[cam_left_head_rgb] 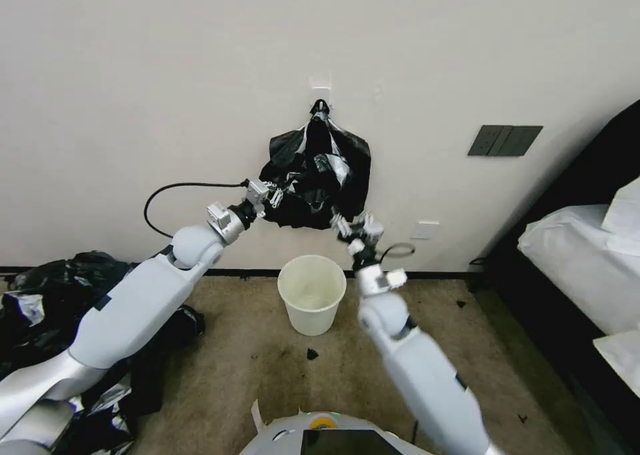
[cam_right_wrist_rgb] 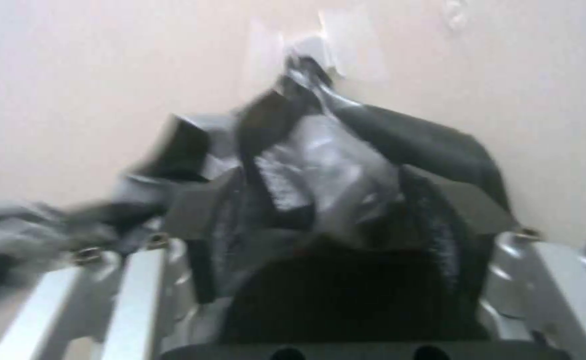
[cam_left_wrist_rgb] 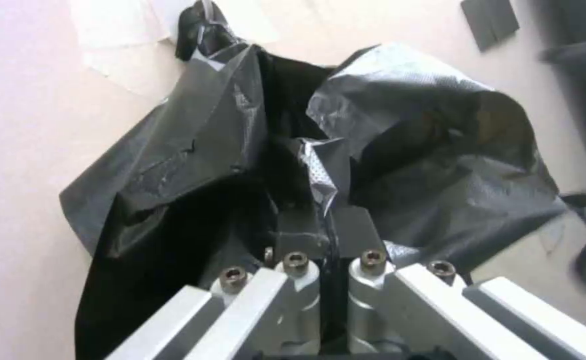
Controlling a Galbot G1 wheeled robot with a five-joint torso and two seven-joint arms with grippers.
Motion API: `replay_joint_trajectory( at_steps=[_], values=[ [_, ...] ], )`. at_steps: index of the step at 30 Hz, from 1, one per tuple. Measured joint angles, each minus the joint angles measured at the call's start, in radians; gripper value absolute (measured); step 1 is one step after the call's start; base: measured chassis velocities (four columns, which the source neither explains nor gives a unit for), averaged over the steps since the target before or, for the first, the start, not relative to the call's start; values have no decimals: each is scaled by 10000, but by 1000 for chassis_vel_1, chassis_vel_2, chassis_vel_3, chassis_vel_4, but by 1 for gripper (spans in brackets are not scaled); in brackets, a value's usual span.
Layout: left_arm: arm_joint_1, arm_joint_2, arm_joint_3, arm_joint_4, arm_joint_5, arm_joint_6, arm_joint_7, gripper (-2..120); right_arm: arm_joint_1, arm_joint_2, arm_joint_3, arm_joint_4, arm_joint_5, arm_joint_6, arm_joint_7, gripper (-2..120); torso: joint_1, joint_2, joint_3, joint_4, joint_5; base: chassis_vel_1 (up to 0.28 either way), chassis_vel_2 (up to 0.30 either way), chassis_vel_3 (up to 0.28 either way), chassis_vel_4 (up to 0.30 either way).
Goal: Place a trash bag onto the trash bin.
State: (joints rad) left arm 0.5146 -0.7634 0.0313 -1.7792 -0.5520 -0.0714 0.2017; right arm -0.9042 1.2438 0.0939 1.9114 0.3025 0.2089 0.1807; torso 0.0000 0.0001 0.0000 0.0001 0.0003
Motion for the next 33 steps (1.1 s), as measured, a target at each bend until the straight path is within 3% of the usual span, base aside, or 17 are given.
replay_joint_trajectory(
  at_steps=[3,5,9,13,17,33],
  values=[
    [83,-38,-58,6,73,-2,24,0,588,-553,-123,-147,-7,-556,41,74,0,-1,0,-1,0,0,0,0,0],
    [224,-40,-156,8,127,-10,41,0,1328,-1186,-337,-274,14,-1367,43,86,0,0,0,0,0,0,0,0,0],
    [312,-57,-217,20,168,-15,50,0,2029,-1652,-535,-454,34,-2381,11,97,0,0,0,1,-2,0,0,0,0],
    [325,-67,-241,4,172,-16,50,0,2343,-1981,-622,-482,49,-3088,-209,100,0,-1,0,-2,-1,0,0,0,0],
    [351,-61,-253,-3,173,-17,49,0,2481,-2150,-657,-482,73,-3203,-503,96,0,-1,0,-3,0,0,0,0,0],
    [596,-136,-401,-40,176,-49,28,0,2832,-2041,-785,-735,46,-2993,-1217,37,0,0,0,-1,-2,0,0,0,0]
  ],
)
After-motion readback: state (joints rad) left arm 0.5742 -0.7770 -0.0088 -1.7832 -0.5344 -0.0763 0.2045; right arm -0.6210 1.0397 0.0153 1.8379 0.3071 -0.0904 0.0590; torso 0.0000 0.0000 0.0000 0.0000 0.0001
